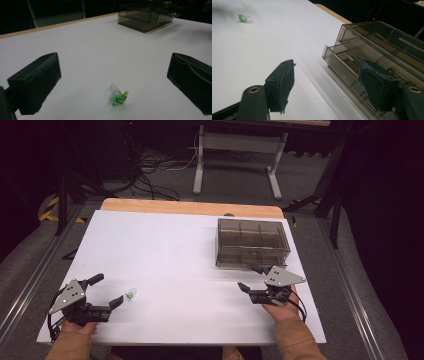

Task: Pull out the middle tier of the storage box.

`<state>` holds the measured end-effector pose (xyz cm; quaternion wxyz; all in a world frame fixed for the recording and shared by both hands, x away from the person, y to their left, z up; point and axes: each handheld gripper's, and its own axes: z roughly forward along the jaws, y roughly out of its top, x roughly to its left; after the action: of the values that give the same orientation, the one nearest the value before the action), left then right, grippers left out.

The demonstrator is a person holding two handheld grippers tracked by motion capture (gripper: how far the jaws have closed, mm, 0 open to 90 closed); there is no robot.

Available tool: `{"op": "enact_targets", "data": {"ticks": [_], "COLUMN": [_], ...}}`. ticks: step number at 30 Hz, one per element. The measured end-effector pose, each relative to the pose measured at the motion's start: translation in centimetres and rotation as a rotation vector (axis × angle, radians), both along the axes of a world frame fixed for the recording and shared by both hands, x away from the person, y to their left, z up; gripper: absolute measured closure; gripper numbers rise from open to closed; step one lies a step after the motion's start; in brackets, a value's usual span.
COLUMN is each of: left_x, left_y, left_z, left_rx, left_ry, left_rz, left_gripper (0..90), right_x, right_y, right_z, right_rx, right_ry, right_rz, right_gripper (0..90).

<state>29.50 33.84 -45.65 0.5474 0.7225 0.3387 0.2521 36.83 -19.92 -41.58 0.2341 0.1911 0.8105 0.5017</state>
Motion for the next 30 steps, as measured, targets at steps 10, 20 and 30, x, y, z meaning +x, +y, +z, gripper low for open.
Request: {"op": "enact_targets", "data": {"ticks": [10, 20, 30], "left_x": [0.0, 0.0, 0.0], "left_y": [0.0, 0.0, 0.0], "left_z": [0.0, 0.0, 0.0], "left_rx": [0.0, -0.003, 0.0], "left_ry": [0.001, 0.001, 0.0], "left_rz": [0.0, 0.002, 0.001], "left_gripper": [0.2, 0.2, 0.2], "right_x": [0.8, 2.2, 2.8], "right_y": [-0.8, -0.5, 0.1], "right_z": [0.1, -0.4, -0.3], "right_rx": [0.11, 0.114, -0.035], "right_ry": [0.082, 0.212, 0.239], "right_rz": [0.053, 0.128, 0.139], "right_gripper": [19.0, 6.4, 0.0]}}
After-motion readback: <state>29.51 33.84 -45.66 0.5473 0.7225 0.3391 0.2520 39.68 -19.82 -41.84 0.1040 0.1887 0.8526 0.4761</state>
